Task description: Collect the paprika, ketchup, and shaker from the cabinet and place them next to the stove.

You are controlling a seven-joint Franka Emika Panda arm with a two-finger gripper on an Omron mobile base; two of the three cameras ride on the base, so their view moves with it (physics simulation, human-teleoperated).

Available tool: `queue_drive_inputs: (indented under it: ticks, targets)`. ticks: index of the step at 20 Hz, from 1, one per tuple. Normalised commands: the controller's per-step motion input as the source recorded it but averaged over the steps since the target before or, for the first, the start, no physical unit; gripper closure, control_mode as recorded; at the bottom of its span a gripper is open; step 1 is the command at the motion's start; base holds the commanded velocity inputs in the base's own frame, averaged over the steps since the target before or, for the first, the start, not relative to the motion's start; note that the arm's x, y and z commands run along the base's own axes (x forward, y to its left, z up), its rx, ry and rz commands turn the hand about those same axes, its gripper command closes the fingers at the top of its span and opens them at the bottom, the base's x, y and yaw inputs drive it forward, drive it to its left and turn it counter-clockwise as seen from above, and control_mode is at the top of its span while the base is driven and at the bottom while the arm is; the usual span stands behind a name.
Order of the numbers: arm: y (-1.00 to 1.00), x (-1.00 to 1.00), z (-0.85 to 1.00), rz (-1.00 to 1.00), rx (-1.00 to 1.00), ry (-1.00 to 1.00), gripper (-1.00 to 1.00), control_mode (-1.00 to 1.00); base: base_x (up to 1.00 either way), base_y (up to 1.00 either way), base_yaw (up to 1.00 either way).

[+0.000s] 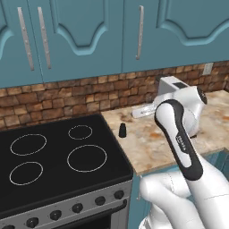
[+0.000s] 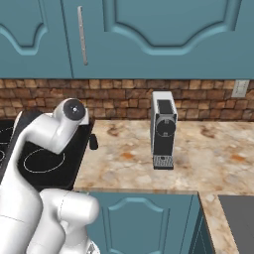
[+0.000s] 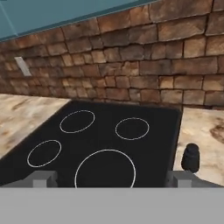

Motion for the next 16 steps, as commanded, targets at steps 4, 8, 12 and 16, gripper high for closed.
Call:
queue_drive_inputs:
  ticks: [4, 8, 12, 16]
  targets:
    - [-0.01, -0.75, 0.24, -0.26, 0.00, 0.09, -1.00, -1.00, 0.00, 0.00, 0.00]
    - [-0.21, -0.77, 0.34, -0.19, -0.04, 0.00, -1.00, -1.00, 0.00, 0.00, 0.00]
    - [-0.32, -0.79, 0.40, -0.17, -0.08, 0.00, -1.00, -1.00, 0.00, 0.00, 0.00]
    - [-0.35, -0.76, 0.39, -0.16, -0.10, 0.00, -1.00, -1.00, 0.00, 0.00, 0.00]
